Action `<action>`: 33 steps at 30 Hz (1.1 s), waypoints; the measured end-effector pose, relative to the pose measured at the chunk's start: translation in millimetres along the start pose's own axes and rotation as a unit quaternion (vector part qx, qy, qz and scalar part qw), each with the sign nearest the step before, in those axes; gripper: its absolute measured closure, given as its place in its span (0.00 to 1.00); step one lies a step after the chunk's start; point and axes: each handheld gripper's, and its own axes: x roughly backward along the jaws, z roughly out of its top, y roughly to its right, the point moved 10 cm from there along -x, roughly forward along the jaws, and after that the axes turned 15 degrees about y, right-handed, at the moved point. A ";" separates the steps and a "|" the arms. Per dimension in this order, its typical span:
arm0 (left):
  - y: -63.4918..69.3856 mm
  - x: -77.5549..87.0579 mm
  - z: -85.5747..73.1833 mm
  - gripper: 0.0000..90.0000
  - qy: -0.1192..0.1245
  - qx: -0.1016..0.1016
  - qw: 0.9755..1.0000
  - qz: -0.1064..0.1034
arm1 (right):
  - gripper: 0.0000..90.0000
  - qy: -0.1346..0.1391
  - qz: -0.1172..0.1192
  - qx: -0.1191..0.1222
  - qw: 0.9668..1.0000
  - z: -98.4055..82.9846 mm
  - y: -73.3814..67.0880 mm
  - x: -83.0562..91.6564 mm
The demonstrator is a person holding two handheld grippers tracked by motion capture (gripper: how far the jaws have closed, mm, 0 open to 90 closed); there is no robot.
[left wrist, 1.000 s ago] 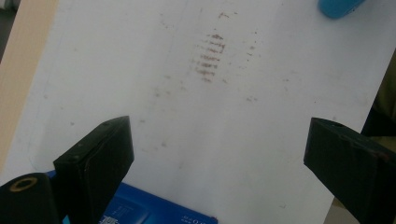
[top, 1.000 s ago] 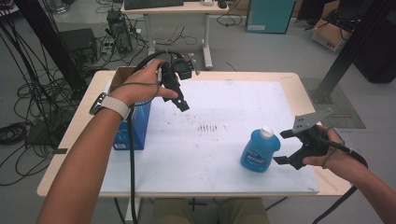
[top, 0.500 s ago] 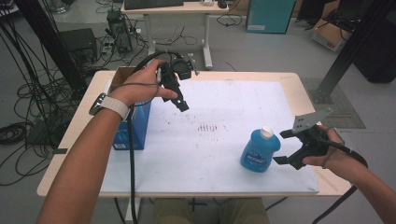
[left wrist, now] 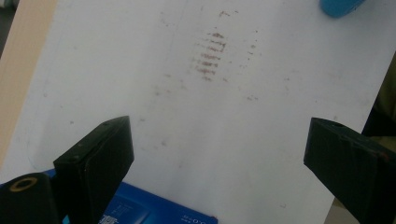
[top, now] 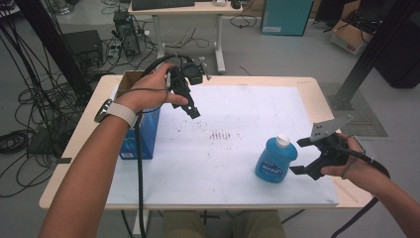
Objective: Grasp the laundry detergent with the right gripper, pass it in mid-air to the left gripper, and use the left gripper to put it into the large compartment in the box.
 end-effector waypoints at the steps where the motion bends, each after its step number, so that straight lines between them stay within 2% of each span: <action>1: 0.1 0.0 -0.1 0.10 0.000 0.000 1.000 -0.001 | 0.08 0.000 0.000 -0.001 1.000 0.0 0.0 0.0; 20: 0.2 -2.1 -1.3 0.10 -0.001 0.003 1.000 -0.001 | 0.05 0.013 0.001 -0.006 1.000 -5.5 1.1 -8.6; 21: 1.1 -2.3 -1.6 0.10 -0.002 0.007 1.000 -0.003 | 0.05 0.013 0.002 -0.006 1.000 -6.6 1.1 -9.2; 23: -0.3 -3.1 -1.6 0.10 -0.001 0.002 1.000 -0.001 | 0.05 0.013 0.002 -0.005 1.000 -8.4 1.6 -10.6; 26: 0.9 -4.1 -2.2 0.10 0.000 0.009 1.000 -0.004 | 0.05 0.017 0.004 -0.006 1.000 -11.8 2.1 -14.3; 29: -0.2 -5.1 -2.2 0.10 0.002 0.005 1.000 0.001 | 0.05 0.026 0.004 -0.008 1.000 -14.0 3.0 -18.1; 33: 0.1 -3.7 -2.9 0.10 -0.002 0.005 1.000 -0.003 | 0.05 0.034 0.004 -0.008 0.999 -16.8 3.4 -22.9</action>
